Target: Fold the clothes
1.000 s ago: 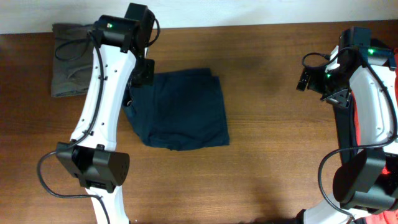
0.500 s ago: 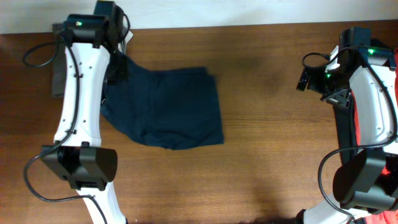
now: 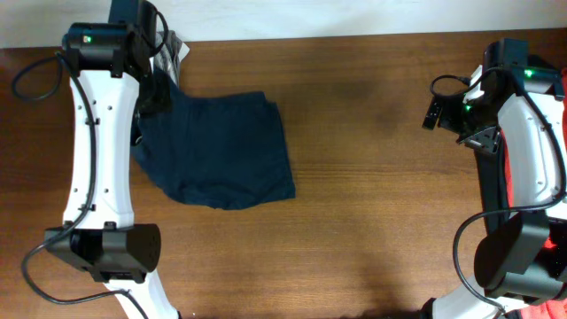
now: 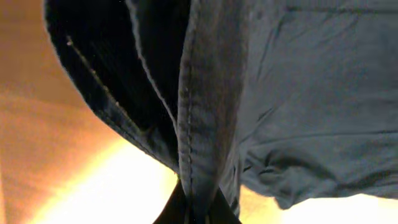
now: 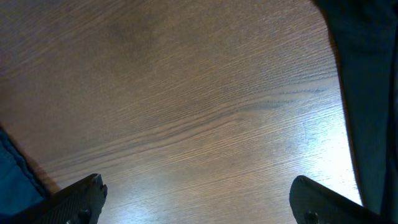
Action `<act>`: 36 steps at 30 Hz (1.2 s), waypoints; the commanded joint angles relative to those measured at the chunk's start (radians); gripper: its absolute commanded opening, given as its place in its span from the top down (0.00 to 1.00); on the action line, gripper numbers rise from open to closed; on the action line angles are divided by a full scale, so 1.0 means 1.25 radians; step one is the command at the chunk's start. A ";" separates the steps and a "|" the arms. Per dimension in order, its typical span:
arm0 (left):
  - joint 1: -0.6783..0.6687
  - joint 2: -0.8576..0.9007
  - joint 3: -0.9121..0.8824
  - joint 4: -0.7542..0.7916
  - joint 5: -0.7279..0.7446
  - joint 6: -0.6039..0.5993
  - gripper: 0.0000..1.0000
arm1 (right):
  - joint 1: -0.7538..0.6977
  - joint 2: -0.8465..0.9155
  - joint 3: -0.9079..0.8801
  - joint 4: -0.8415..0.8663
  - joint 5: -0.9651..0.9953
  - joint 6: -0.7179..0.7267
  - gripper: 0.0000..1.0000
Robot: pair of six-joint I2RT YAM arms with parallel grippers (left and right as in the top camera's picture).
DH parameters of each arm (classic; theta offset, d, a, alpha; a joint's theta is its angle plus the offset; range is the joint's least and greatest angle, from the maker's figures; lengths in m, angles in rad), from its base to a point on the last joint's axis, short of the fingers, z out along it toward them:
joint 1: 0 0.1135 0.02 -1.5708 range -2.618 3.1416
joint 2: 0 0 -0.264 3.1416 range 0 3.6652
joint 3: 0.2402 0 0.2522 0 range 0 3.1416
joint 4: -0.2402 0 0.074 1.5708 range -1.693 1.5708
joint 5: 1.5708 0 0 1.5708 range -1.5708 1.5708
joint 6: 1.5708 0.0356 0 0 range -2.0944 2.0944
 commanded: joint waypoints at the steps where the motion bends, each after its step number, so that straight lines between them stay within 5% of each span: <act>1: -0.031 -0.024 0.016 0.045 0.078 0.010 1.00 | -0.002 -0.004 0.005 -0.001 0.010 -0.006 0.01; 6: -0.056 -0.024 0.016 0.112 0.255 0.010 1.00 | -0.002 -0.004 0.005 -0.001 0.010 -0.005 0.01; 11: -0.078 -0.024 0.016 0.125 0.276 -0.003 1.00 | -0.002 -0.004 0.005 -0.001 0.010 -0.005 0.01; 23: -0.104 -0.021 0.003 -0.011 -0.054 -0.263 1.00 | -0.002 -0.004 0.005 -0.001 0.010 -0.005 0.01; 36: 0.022 -0.026 0.001 -0.025 0.027 -0.157 1.00 | -0.002 -0.004 0.005 -0.001 0.010 -0.005 0.01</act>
